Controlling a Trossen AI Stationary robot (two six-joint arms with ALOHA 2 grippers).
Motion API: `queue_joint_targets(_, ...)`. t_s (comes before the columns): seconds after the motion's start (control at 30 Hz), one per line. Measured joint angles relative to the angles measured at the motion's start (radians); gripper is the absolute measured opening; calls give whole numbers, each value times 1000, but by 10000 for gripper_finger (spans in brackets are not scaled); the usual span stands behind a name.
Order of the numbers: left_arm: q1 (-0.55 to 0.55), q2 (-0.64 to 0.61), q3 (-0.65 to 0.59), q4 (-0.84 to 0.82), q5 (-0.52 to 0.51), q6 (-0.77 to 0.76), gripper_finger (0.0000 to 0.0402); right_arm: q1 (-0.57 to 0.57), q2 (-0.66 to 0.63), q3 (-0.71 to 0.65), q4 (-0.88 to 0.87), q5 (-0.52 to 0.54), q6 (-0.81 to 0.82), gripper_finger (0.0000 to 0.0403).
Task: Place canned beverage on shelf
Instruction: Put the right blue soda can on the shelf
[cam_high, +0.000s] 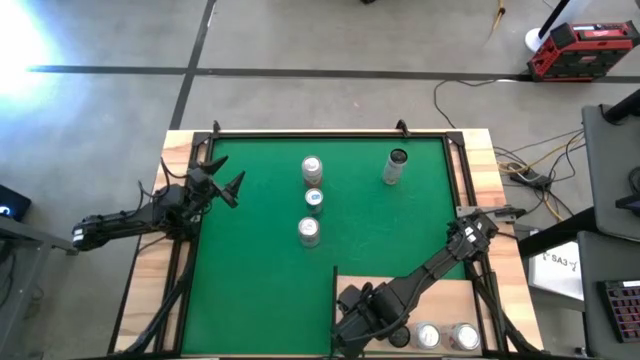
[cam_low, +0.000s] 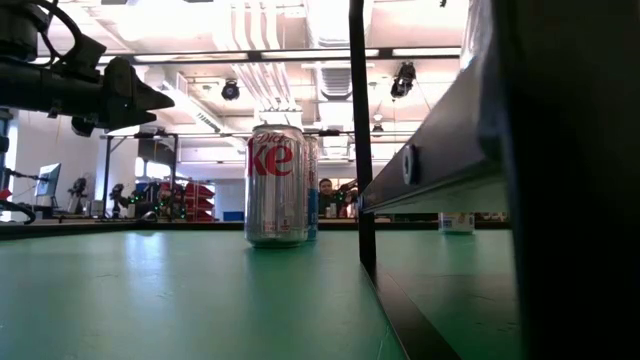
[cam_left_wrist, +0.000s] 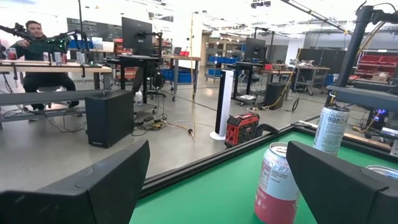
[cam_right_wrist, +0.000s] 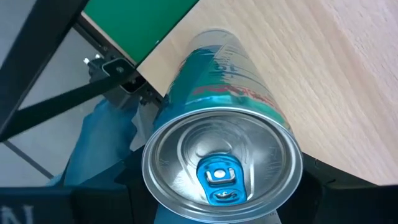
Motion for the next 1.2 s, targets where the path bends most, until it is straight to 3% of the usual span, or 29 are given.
queue_joint_targets(0.7, 0, 0, 0, 0, 0, 0, 363, 19, 1, 1, -4, -45, -30, 232)
queue_joint_targets(1.2, 0, 0, 0, 0, 0, 0, 363, 29, 2, 0, 4, -41, -12, 285)
